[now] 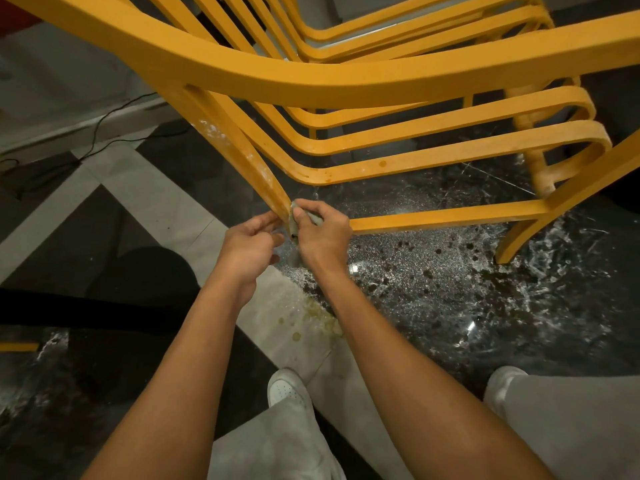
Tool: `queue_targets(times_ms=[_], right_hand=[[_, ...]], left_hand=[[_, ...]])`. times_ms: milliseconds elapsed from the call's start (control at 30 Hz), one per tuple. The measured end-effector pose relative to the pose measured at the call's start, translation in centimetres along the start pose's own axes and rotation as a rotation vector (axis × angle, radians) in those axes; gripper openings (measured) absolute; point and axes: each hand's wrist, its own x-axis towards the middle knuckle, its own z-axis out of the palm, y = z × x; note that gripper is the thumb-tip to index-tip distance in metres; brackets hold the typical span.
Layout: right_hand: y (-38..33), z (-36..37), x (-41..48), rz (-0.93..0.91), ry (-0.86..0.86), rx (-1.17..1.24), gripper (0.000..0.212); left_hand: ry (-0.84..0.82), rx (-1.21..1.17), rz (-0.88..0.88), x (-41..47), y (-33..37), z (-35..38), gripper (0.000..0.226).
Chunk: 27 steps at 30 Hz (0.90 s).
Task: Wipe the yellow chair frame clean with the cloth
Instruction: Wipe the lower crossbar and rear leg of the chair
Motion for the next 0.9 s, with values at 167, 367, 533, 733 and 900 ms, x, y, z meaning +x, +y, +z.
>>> queue_targets(times_ms=[167, 367, 533, 733, 900], right_hand=[[0.2, -0.3, 0.8, 0.079, -0.006, -0.03, 0.011], [0.3, -0.2, -0.2, -0.007, -0.034, -0.047, 0.009], [-0.6, -0.6, 0.2, -0.027, -0.034, -0.029, 0.008], [-0.3, -0.5, 0.1, -0.014, -0.035, -0.068, 0.007], [-0.7, -0.5, -0.3, -0.103, -0.036, 0.006, 0.012]], left_hand=[[-0.002, 0.002, 0.001, -0.1, 0.0, 0.1, 0.047], [0.049, 0.021, 0.027, -0.5, 0.2, 0.0, 0.047], [0.054, 0.036, 0.053, -0.9, 0.1, 0.0, 0.047], [0.033, 0.035, 0.046, -0.9, 0.0, -0.2, 0.05], [0.027, 0.036, 0.042, -0.7, 0.0, -0.4, 0.049]])
